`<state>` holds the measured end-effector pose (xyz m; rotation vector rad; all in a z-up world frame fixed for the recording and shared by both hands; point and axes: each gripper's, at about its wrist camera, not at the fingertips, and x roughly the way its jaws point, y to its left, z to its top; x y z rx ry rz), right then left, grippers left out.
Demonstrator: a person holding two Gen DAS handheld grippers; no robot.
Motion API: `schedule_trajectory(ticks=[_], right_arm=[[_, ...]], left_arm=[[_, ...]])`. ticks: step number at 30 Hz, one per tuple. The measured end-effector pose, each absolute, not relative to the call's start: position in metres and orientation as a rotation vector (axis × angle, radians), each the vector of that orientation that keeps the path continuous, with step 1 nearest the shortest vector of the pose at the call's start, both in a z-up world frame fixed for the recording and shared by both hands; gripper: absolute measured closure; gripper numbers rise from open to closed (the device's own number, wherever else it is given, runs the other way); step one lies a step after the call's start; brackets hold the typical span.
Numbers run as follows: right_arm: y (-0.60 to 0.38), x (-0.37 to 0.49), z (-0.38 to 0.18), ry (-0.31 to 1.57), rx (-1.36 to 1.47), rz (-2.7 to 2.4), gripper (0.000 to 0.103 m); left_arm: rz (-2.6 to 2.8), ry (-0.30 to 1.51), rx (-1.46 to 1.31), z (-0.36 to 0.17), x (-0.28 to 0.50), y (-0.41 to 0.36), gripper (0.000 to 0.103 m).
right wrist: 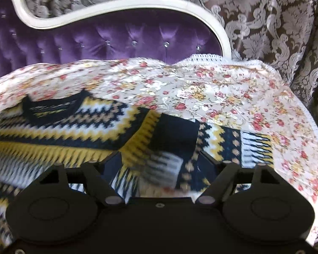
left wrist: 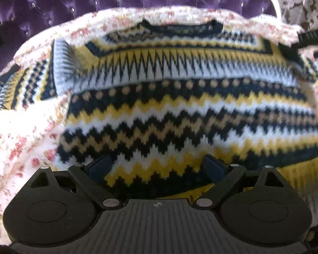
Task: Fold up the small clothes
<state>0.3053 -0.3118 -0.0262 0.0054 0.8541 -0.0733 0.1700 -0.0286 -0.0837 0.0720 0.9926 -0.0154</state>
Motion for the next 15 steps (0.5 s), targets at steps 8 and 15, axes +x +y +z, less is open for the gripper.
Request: schedule_trajectory(ticks=[8, 15], right_arm=[[-0.315, 0.356, -0.062, 0.883, 0.051, -0.146, 0.037], [-0.339, 0.361, -0.071, 0.916, 0.039, -0.199, 0.085]], left_arm=[[-0.032, 0.878, 0.046, -0.091, 0.153, -0.026, 0.002], [-0.014, 0.856, 0.032, -0.095, 0.151, -0.026, 0.0]])
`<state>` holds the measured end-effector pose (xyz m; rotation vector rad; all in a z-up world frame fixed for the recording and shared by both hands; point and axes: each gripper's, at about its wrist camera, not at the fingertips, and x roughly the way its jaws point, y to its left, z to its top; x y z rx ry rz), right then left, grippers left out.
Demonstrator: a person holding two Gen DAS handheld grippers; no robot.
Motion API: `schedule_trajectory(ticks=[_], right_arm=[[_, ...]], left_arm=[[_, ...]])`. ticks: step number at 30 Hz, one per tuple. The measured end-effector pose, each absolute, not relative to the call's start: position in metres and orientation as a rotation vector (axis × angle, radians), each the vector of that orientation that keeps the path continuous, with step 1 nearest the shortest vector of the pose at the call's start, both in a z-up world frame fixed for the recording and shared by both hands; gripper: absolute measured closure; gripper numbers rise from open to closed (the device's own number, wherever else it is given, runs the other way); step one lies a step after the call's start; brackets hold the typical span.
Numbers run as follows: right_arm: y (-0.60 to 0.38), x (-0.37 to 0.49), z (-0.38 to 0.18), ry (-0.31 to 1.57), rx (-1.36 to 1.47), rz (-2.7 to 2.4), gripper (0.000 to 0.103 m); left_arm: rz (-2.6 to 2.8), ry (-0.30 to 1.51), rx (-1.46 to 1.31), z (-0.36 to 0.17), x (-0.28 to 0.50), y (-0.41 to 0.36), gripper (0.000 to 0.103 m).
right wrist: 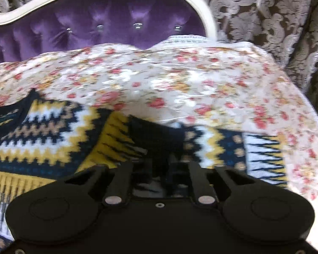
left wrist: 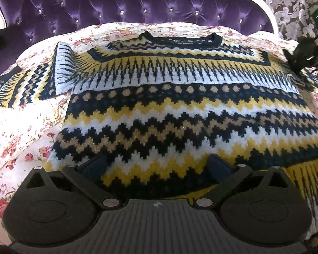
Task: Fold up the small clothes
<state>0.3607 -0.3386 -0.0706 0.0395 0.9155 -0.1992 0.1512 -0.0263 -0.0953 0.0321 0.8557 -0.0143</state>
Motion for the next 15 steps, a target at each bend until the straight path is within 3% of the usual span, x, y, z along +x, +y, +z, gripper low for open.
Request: schedule_trajectory(ticks=[7, 15], right_arm=[[-0.359, 0.353, -0.013, 0.861, 0.153, -0.183, 0.086], [-0.285, 0.349, 0.075, 0.737, 0.173, 0.05, 0.086]], left_arm=[[-0.007, 0.825, 0.026, -0.097, 0.146, -0.026, 0.0], [-0.006, 0.805, 0.022, -0.098, 0.144, -0.026, 0.0]])
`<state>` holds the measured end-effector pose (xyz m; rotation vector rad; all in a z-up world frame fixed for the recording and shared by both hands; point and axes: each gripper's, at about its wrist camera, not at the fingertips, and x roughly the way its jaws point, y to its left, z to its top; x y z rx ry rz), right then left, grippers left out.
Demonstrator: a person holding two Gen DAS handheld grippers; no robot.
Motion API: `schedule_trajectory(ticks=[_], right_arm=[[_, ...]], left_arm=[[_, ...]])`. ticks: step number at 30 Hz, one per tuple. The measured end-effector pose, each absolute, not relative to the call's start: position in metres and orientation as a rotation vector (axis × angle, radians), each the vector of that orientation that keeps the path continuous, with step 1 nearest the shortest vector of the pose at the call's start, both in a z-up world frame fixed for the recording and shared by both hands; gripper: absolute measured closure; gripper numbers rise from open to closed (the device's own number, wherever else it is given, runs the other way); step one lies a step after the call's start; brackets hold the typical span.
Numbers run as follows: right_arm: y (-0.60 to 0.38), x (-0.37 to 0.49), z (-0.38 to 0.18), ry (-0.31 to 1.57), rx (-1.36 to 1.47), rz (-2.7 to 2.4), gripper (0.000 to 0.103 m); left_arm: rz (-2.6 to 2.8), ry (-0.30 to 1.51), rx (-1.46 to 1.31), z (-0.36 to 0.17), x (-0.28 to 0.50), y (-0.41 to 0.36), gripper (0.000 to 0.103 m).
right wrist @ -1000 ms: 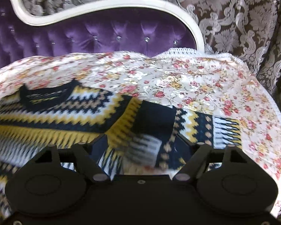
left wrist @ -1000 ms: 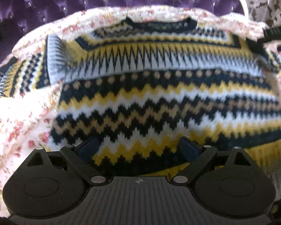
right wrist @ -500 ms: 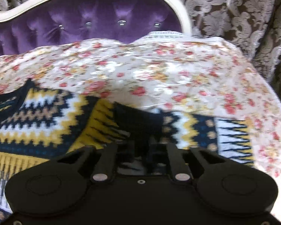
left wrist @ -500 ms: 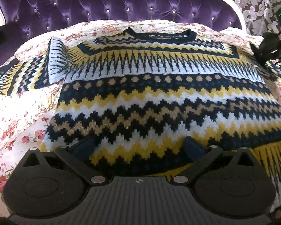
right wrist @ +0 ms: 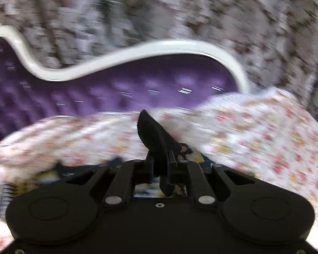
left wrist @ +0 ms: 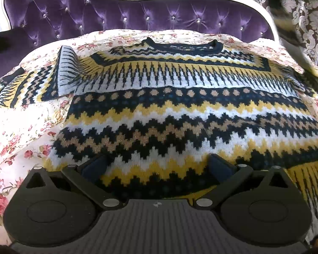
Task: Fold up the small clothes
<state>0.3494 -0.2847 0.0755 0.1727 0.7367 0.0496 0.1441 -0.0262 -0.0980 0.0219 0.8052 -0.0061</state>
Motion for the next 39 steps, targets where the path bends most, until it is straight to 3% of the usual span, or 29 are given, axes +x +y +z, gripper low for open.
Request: schedule_trajectory(ticks=[6, 13, 15, 16, 17, 19, 24, 34, 35, 39], right_arm=[[-0.19, 0.353, 0.081, 0.738, 0.2, 0.293, 0.086], [-0.101, 0.357, 0.034, 0.839, 0.196, 0.509, 0.084], [-0.087, 0.355, 0.019, 0.864, 0.192, 0.573, 0.073], [-0.083, 0.354, 0.013, 0.874, 0.193, 0.596, 0.064], [-0.081, 0.352, 0.009, 0.882, 0.196, 0.603, 0.048], [-0.087, 0.344, 0.008, 0.855, 0.207, 0.594, 0.032], [-0.128, 0.334, 0.01, 0.806, 0.219, 0.509, 0.032], [-0.268, 0.312, -0.02, 0.765, 0.351, 0.183, 0.031], [-0.278, 0.31, -0.022, 0.75, 0.351, 0.153, 0.031], [-0.304, 0.301, -0.03, 0.68, 0.315, 0.055, 0.03]], left_arm=[[-0.007, 0.796, 0.019, -0.098, 0.143, -0.026, 0.0], [-0.014, 0.784, 0.015, -0.098, 0.141, -0.025, 0.0], [-0.019, 0.783, 0.015, -0.098, 0.14, -0.024, 0.0], [-0.022, 0.783, 0.016, -0.098, 0.14, -0.024, 0.0], [-0.025, 0.786, 0.02, -0.097, 0.14, -0.024, 0.0], [-0.035, 0.797, 0.026, -0.095, 0.141, -0.024, 0.001], [-0.075, 0.859, 0.01, -0.079, 0.148, -0.019, 0.003], [-0.086, 0.81, 0.018, -0.024, 0.193, 0.002, 0.003], [-0.076, 0.806, 0.019, -0.023, 0.204, 0.005, 0.01], [-0.056, 0.836, 0.005, -0.024, 0.246, 0.015, 0.011]])
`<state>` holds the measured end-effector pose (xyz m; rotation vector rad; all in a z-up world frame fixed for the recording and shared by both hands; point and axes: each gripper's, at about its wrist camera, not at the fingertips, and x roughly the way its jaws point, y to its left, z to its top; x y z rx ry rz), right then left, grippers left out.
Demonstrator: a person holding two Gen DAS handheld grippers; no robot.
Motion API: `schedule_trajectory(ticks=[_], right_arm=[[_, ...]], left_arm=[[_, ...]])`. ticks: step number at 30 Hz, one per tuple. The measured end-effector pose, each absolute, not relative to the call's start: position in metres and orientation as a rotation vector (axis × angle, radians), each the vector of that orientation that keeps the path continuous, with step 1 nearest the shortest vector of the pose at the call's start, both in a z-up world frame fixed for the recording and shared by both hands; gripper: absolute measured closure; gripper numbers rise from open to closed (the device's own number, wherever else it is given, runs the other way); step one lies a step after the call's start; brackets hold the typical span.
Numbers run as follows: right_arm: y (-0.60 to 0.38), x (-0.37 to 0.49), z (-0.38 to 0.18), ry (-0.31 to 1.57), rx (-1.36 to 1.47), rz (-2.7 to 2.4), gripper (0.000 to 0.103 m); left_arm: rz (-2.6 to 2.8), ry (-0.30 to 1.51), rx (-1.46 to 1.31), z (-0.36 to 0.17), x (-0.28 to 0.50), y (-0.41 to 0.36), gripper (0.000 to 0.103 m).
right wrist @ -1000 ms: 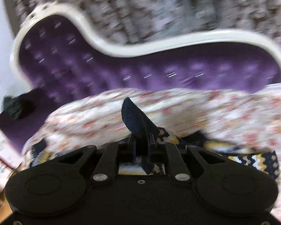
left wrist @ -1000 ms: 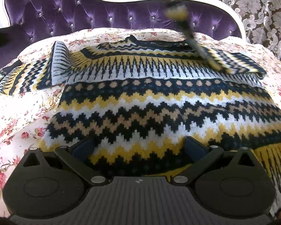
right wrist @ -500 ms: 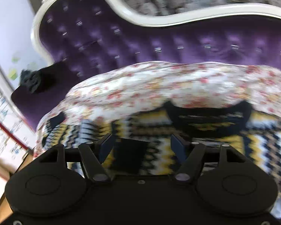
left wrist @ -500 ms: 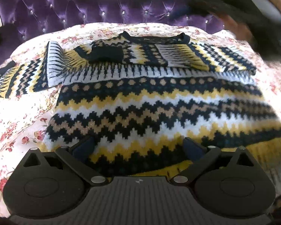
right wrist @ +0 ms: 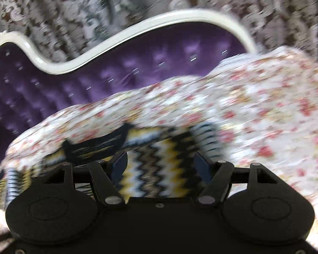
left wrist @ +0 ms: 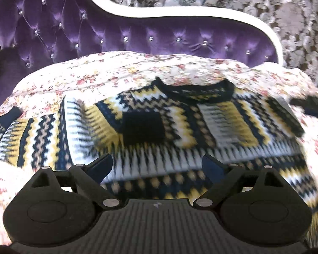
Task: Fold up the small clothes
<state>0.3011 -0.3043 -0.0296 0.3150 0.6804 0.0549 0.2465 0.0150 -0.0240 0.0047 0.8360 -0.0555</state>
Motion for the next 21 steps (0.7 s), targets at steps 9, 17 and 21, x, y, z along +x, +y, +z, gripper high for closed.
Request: schedule_trajectory(ticks=[9, 17, 21], right_arm=[[-0.317, 0.302, -0.012, 0.627, 0.229, 0.022, 0.019], [-0.338, 0.306, -0.016, 0.648, 0.294, -0.01, 0.019], [-0.349, 0.306, -0.017, 0.655, 0.318, -0.03, 0.019]], left_arm=[[-0.016, 0.943, -0.106, -0.05, 0.316, 0.047, 0.021], [-0.038, 1.011, -0.116, -0.065, 0.341, 0.041, 0.05], [-0.008, 0.974, -0.066, -0.059, 0.339, 0.03, 0.088]])
